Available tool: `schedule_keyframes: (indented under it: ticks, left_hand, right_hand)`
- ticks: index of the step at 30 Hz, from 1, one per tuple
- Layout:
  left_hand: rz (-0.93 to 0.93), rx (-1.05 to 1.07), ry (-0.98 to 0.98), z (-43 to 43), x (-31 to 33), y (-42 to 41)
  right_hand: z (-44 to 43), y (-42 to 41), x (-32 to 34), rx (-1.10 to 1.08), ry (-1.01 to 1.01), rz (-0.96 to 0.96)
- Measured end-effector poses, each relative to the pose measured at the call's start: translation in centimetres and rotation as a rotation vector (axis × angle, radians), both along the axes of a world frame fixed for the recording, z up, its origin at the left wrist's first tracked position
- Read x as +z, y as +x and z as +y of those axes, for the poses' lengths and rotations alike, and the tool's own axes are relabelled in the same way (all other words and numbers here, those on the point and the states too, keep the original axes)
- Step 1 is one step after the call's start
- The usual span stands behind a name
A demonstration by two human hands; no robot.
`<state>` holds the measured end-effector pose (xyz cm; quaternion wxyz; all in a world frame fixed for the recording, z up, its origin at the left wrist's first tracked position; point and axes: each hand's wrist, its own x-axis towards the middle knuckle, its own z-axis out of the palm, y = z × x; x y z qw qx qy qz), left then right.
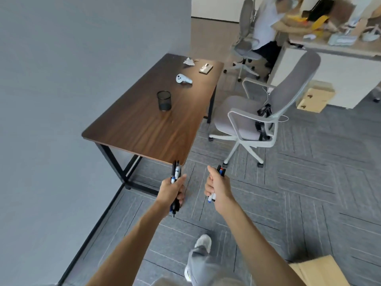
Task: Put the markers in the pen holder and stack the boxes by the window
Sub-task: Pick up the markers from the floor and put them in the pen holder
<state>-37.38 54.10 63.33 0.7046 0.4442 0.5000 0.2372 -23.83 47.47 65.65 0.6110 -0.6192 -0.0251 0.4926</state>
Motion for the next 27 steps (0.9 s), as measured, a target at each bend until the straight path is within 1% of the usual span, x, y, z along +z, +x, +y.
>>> schedule_keyframes:
  ticks: [3, 6, 11, 17, 22, 25, 27]
  left_hand:
    - [-0.001, 0.015, 0.029, 5.4, 0.0, -0.1]
    - [0.047, 0.038, 0.075, 11.2, -0.1, -0.1]
    - [0.09, 0.167, 0.062, 20.7, 0.0, -0.2]
    - [0.134, 0.238, 0.046, 28.9, 0.6, 0.8]
    - [0.108, 0.241, 0.033, 34.6, -0.3, 1.7]
    - [0.076, 0.206, 0.008, 38.9, -1.1, 2.7]
    - [0.039, 0.161, -0.02, 41.8, -1.8, 3.6]
  right_hand:
    - [6.1, 0.4, -0.6, 0.017, 0.014, 0.027]
    - [13.1, 0.8, -1.2, 0.058, 0.022, 0.065]
    - [24.6, 1.7, -1.4, 0.147, -0.019, 0.155]
    - [33.1, 2.1, -1.8, 0.206, -0.116, 0.134]
    - [37.3, 2.2, -2.4, 0.133, -0.172, 0.152]
    - [39.6, 2.6, -2.7, 0.025, -0.186, 0.133]
    - [41.3, 2.9, -2.5, -0.085, -0.217, 0.113]
